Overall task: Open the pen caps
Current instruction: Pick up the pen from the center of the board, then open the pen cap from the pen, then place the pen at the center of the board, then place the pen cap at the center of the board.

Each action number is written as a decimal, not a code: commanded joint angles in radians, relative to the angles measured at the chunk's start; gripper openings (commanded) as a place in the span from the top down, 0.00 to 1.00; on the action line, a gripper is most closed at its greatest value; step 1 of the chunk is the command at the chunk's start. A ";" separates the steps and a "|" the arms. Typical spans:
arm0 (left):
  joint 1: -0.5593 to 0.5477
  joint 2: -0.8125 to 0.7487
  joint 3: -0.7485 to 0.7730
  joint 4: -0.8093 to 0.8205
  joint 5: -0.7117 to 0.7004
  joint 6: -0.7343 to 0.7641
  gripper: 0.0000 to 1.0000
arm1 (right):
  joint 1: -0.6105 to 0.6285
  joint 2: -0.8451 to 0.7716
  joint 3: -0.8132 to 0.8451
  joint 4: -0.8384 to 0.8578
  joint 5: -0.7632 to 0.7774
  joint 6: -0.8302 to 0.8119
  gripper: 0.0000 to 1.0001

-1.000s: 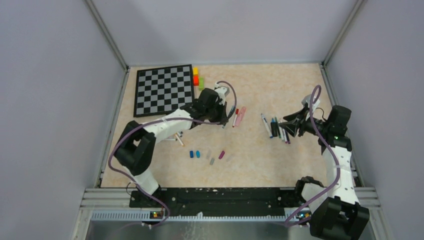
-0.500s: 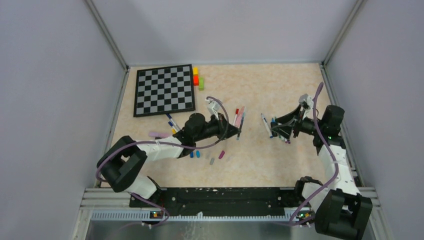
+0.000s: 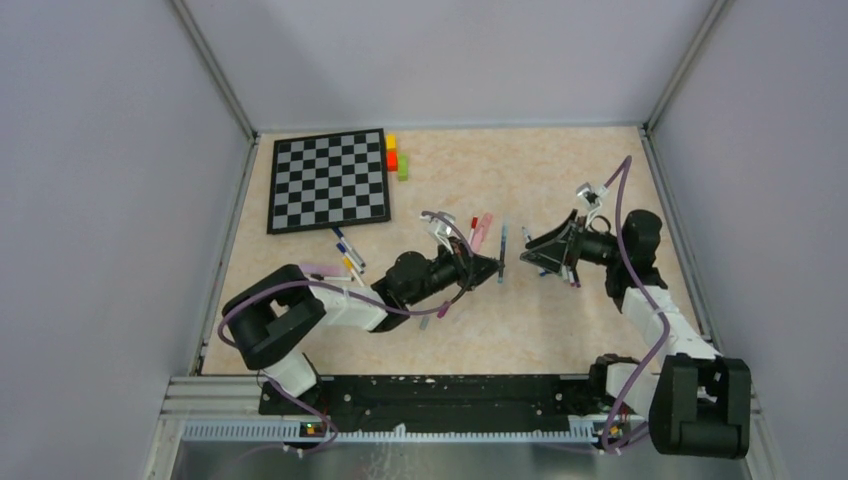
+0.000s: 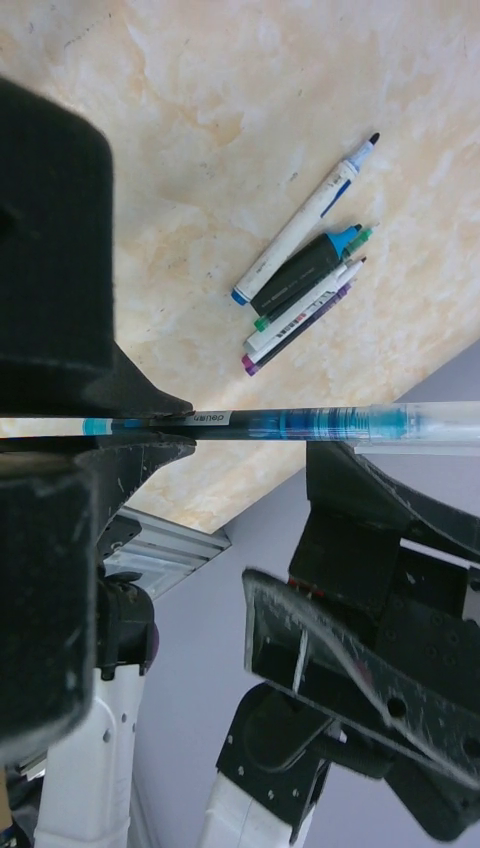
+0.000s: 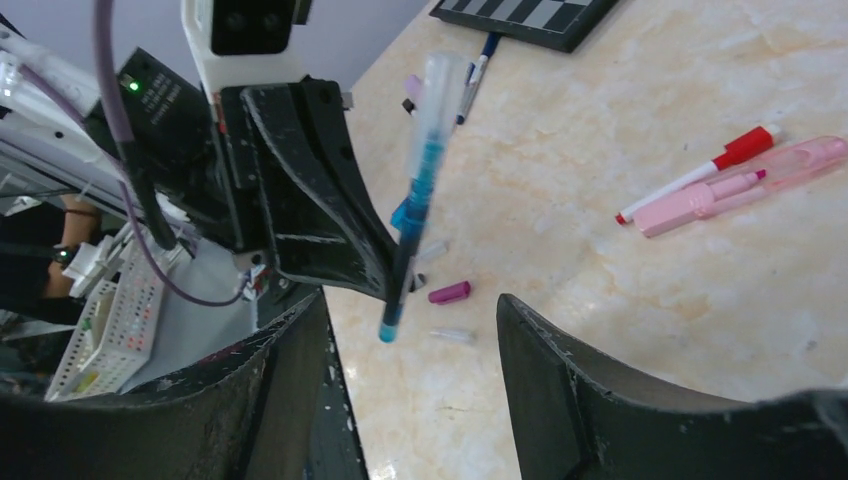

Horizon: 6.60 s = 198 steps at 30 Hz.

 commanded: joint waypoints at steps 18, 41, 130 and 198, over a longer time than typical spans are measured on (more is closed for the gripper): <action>-0.067 0.092 0.097 0.090 -0.066 -0.021 1.00 | 0.147 0.057 -0.017 0.121 0.214 0.207 0.58; 0.036 -0.235 -0.028 -0.117 0.295 0.381 0.01 | 0.164 0.061 0.121 -0.368 -0.177 -0.518 1.00; 0.319 -0.810 -0.301 -0.475 0.398 0.157 1.00 | -0.319 0.134 0.276 -0.731 0.464 -0.786 1.00; -0.081 -0.119 0.242 -1.177 0.043 0.361 1.00 | -0.340 0.284 0.426 -0.971 0.473 -0.927 0.59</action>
